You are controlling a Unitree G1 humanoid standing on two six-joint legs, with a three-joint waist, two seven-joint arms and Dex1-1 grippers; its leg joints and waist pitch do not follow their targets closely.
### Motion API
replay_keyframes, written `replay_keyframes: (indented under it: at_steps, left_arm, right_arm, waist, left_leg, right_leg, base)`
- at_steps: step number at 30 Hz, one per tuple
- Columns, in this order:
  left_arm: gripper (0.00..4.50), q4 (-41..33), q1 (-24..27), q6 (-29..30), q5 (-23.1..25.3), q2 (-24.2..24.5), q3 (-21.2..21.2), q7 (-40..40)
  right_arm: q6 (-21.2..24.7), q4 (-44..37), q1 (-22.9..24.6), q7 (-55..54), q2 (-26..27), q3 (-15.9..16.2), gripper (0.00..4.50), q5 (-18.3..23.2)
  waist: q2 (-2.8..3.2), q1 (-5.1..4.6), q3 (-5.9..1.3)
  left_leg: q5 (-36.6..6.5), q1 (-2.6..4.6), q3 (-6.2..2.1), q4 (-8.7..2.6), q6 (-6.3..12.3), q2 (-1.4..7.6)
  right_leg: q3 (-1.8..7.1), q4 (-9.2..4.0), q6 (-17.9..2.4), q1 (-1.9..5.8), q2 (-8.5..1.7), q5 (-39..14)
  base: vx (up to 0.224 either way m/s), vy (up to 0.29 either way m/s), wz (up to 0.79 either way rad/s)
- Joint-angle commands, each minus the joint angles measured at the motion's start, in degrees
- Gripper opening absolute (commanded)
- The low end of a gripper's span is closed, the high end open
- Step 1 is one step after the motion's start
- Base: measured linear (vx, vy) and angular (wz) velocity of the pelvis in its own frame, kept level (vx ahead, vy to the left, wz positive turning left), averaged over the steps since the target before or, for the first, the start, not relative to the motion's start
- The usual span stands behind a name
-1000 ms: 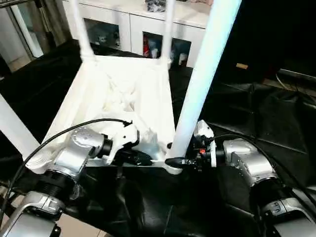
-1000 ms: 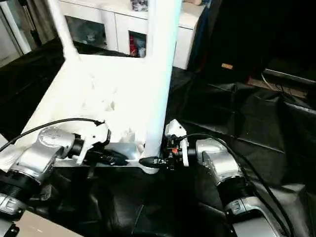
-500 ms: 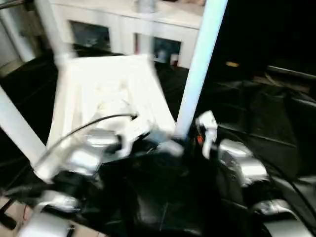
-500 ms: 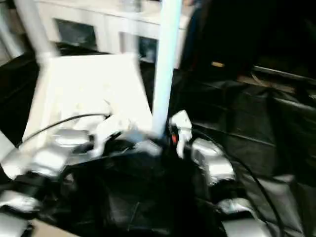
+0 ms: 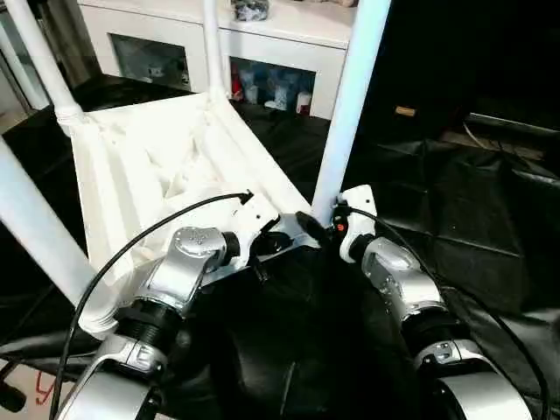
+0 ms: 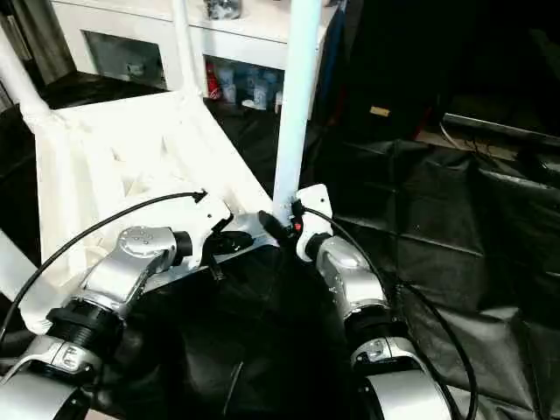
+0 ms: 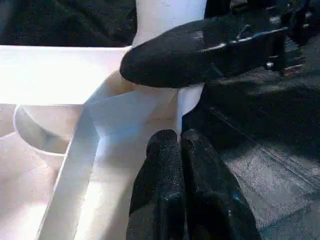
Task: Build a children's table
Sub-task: Rotate leg to tighten
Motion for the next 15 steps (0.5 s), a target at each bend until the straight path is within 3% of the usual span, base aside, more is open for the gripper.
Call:
replay_keyframes:
  at_steps: [1, 7, 11, 14, 15]
  left_arm:
    - [0.0, -3.6, 0.0, -2.2, -2.4, 0.5, -2.3, -5.6]
    - [0.0, -3.7, 0.3, -3.9, -4.0, 4.7, -2.5, -13.6]
    - [0.0, -4.0, 0.9, -6.3, -6.1, 8.3, -3.0, -21.5]
    - [0.0, -3.8, 0.9, -6.5, -6.2, 8.8, -3.0, -22.3]
    - [0.0, -3.0, 0.5, -7.3, -6.1, 9.9, -3.2, -23.9]
  right_arm:
    - [1.3, -1.6, 0.9, 9.4, 0.2, 4.7, 3.78, 0.7]
    - [2.6, -6.8, 3.3, 23.7, -4.6, 7.6, 3.78, 2.8]
    - [4.4, -9.4, 3.9, 32.3, -8.7, 8.8, 3.78, 3.6]
    - [5.0, -9.7, 3.8, 34.0, -9.5, 9.0, 3.78, 3.8]
    - [7.1, -10.8, 4.0, 37.5, -11.7, 9.8, 3.78, 3.9]
  waist:
    - [0.02, 0.5, -3.69]
    - [0.27, 1.02, -3.73]
    - [0.38, 1.59, -3.58]
    - [0.56, 2.31, -3.7]
    - [0.58, 2.44, -3.69]
  left_leg:
    - [-9.7, -0.13, -0.31, -3.52, 2.77, 1.48]
    - [-8.3, 0.14, -0.18, -3.38, 4.16, 1.55]
    - [-9.4, 0.2, -0.12, -3.5, 3.49, 1.74]
    - [-9.3, 0.42, 0.03, -3.41, 2.99, 1.87]
    - [-9.4, 0.47, 0.02, -3.41, 2.98, 1.87]
  right_leg:
    - [2.84, -4.15, -11.3, 3.2, -4.68, -12.3]
    - [2.86, -3.64, -13.2, 3.16, -4.52, -7.5]
    - [2.84, -3.8, -13.0, 3.13, -4.51, -9.3]
    - [2.84, -3.62, -13.3, 3.03, -4.48, -8.4]
    - [2.8, -3.6, -13.3, 3.0, -4.4, -8.3]
  base:
    - [0.0, 0.0, 0.0]
    - [0.0, 0.0, 0.0]
    - [0.0, 0.0, 0.0]
    - [0.0, 0.0, 0.0]
    - [0.0, 0.0, 0.0]
